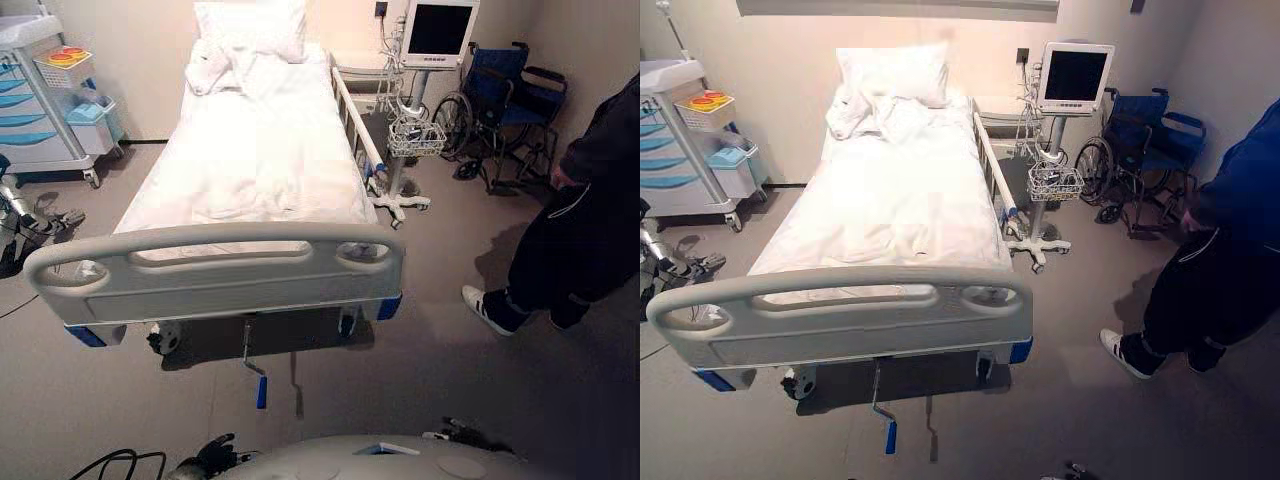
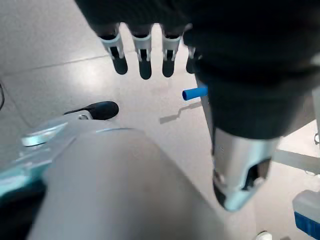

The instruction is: Raise the hospital bed

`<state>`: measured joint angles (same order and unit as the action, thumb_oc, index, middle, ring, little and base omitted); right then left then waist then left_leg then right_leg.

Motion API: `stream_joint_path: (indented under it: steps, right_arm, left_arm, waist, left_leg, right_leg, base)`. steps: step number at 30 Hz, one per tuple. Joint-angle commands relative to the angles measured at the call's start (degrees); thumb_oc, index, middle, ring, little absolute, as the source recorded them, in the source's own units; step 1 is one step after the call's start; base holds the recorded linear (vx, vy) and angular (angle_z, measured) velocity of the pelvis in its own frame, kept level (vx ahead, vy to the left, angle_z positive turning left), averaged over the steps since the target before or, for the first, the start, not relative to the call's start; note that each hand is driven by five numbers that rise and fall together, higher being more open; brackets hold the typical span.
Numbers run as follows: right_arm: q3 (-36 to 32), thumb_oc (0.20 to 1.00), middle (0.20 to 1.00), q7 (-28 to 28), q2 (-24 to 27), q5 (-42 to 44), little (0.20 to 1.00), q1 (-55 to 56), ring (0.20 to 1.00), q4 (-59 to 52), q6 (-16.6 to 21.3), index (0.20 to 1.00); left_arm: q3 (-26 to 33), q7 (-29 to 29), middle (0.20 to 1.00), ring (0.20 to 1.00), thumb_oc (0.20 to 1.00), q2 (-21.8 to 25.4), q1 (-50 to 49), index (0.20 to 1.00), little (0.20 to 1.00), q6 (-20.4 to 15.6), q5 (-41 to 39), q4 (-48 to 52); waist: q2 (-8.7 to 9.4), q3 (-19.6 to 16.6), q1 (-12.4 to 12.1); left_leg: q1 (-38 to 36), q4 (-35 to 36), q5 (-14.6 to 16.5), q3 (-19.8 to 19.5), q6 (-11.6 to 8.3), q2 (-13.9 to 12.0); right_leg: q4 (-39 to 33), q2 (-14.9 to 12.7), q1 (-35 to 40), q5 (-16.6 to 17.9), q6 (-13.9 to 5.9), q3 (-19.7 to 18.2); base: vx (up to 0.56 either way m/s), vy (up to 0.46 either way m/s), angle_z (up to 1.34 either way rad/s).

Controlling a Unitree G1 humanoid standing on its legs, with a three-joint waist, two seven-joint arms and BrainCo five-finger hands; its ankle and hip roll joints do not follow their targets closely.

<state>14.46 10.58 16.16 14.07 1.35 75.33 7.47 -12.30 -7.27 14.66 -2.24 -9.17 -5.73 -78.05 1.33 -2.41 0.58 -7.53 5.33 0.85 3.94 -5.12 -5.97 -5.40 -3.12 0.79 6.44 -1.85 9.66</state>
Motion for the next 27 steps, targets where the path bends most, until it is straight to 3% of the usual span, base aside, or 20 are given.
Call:
stream_joint_path:
  steps: [1, 7, 15, 27]
  right_arm:
    - [1.42, 1.0, 1.0, -0.43, -1.04, -0.3, 1.0, -5.34, 1.0, 3.04, 0.78, 1.0]
    - [1.17, 1.0, 1.0, -0.65, -0.72, -0.31, 1.0, -5.61, 1.0, 2.73, 0.77, 1.0]
    - [2.35, 1.0, 1.0, -2.44, 1.2, -0.22, 1.0, -8.79, 1.0, -0.7, 1.88, 1.0]
    - [2.22, 1.0, 1.0, -2.0, 2.02, -0.9, 1.0, -8.25, 1.0, 0.09, 2.32, 1.0]
  left_arm:
    - [-0.32, 0.57, 1.0, 1.0, 1.0, -0.08, 5.46, 1.0, 1.0, -0.46, 1.37, -4.07]
    - [1.22, 1.19, 1.0, 1.0, 1.0, 0.32, 5.52, 1.0, 1.0, -0.65, -0.64, -3.55]
    - [0.92, 3.58, 1.0, 1.0, 1.0, 1.3, 8.47, 1.0, 1.0, -1.71, -2.89, -1.61]
    - [0.47, 3.58, 1.0, 1.0, 1.0, 0.84, 8.08, 1.0, 1.0, -1.61, -3.6, -1.4]
  waist:
    - [0.5, 3.11, 0.16]
    - [0.49, 3.85, 0.16]
    - [0.41, 8.1, 0.25]
    - [0.39, 7.54, 0.32]
  left_leg:
    - [-1.73, -0.33, -0.39, 3.09, 2.36, 3.66]
    - [-0.93, -0.34, -0.59, 2.98, 2.39, 3.68]
    - [5.26, -1.2, -2.27, 2.89, 2.57, 3.67]
    - [4.89, -0.33, -1.82, 2.94, 2.53, 3.77]
  right_leg:
    - [5.41, -0.22, 5.21, -7.53, -4.74, 0.55]
    - [5.64, -0.28, 4.35, -7.42, -4.72, 0.34]
    - [6.51, -0.26, -1.84, -6.17, -4.54, -0.35]
    - [5.29, -0.3, -1.32, -6.13, -4.91, -0.07]
  base:
    - [0.21, 0.082, -0.38]
    - [-0.01, 0.001, -0.01]
    - [-0.06, 0.002, -0.04]
    - [0.04, 0.009, 0.01]
